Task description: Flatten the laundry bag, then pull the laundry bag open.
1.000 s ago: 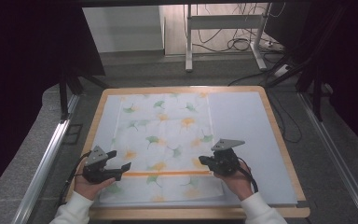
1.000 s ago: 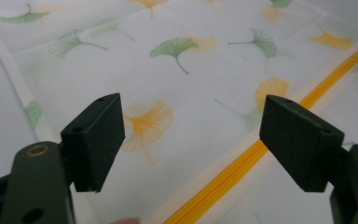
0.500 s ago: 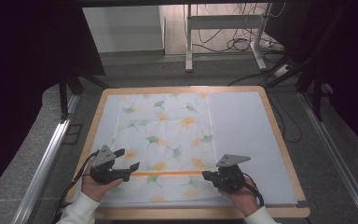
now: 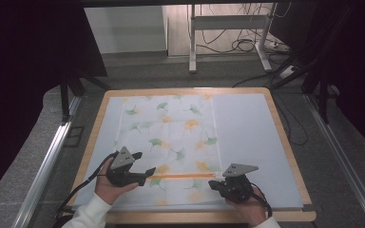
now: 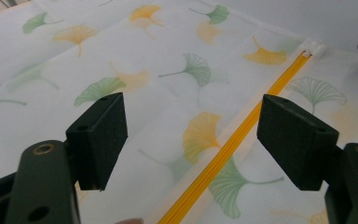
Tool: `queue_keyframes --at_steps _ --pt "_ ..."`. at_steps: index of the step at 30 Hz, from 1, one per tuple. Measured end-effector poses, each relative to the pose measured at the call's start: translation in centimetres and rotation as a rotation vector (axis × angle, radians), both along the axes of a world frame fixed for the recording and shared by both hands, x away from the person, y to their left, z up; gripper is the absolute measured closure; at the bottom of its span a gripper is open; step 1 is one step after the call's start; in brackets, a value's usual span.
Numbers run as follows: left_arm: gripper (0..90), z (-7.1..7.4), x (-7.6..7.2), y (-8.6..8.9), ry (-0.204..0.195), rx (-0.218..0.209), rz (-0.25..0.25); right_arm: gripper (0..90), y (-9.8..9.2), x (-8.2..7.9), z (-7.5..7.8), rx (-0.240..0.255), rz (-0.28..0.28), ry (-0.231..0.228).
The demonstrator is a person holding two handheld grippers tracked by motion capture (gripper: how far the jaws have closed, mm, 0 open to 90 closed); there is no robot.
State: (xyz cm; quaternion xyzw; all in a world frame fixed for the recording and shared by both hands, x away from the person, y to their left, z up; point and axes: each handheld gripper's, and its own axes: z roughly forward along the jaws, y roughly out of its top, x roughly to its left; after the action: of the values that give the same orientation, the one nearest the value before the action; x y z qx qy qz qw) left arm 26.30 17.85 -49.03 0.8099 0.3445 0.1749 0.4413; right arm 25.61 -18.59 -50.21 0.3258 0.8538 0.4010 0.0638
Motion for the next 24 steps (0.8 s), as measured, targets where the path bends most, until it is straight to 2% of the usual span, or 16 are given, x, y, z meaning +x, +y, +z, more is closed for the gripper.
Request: queue_keyframes --at_steps 5,18,24 --pt "23.9 0.2 0.3 -1.2 -0.002 0.005 -0.029 89.1 -0.2 -0.3 0.0 -0.008 -0.005 -0.003" --pt "23.5 0.1 1.6 -3.6 0.003 0.011 -0.053 89.1 -0.8 -0.3 -0.4 -0.054 -0.024 0.001" --pt "24.1 0.0 2.0 -4.8 0.010 0.033 -0.083 89.1 -0.9 -0.2 -0.5 -0.070 -0.025 0.008"
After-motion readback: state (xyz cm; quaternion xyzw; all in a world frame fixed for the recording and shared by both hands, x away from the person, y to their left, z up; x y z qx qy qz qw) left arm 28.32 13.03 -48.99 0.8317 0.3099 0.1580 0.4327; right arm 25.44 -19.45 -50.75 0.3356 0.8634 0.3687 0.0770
